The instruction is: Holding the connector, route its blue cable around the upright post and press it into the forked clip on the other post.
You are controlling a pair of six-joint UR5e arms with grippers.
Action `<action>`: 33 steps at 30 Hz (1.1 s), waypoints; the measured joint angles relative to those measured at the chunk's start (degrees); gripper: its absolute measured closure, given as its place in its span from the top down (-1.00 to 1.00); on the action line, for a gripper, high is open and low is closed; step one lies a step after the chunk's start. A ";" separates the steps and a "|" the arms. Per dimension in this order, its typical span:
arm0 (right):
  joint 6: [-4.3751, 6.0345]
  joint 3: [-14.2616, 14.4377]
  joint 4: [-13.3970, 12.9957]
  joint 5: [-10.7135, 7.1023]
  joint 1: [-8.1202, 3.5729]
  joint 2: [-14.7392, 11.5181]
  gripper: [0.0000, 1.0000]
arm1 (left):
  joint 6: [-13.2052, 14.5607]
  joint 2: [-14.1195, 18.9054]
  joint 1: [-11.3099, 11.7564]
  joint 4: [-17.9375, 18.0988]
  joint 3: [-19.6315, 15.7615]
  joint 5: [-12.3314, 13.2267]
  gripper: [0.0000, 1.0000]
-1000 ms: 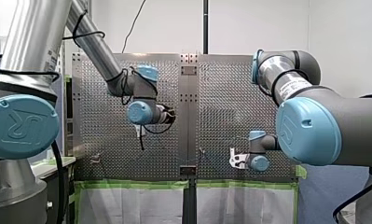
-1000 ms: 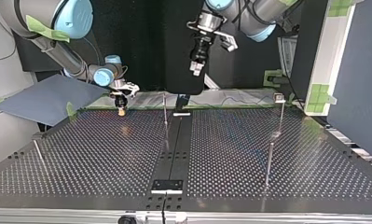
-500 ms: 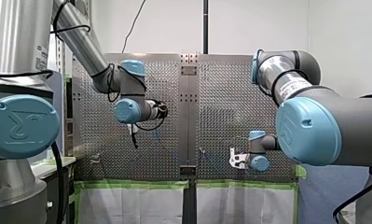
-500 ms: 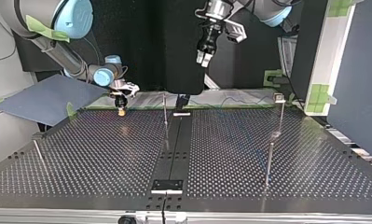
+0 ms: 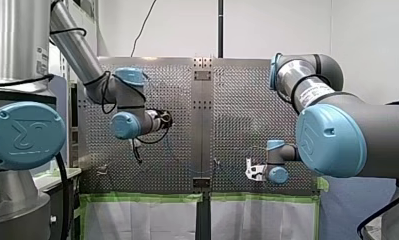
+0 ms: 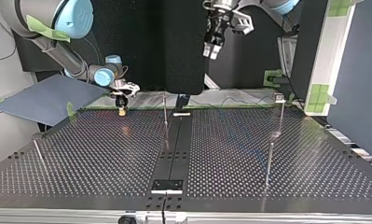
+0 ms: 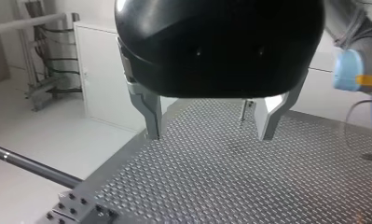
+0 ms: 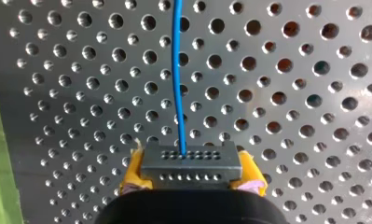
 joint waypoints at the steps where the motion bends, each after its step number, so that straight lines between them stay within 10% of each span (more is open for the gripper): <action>1: 0.00 -0.01 0.00 0.00 0.00 0.00 -1.00 | 0.09 -0.30 0.04 0.46 -0.45 0.00 0.99; 12: -0.55 -0.56 0.20 0.68 -0.12 -0.03 -1.00 | 0.30 -1.17 0.25 6.40 -3.46 -0.02 0.99; 23: -3.73 -1.74 4.77 2.72 -0.01 -3.49 -1.00 | 0.30 -1.18 0.47 7.96 -3.49 0.02 0.99; 33: -1.35 -0.51 8.95 4.09 1.62 -8.65 -1.00 | 0.14 -1.19 0.68 8.00 -3.49 0.02 0.99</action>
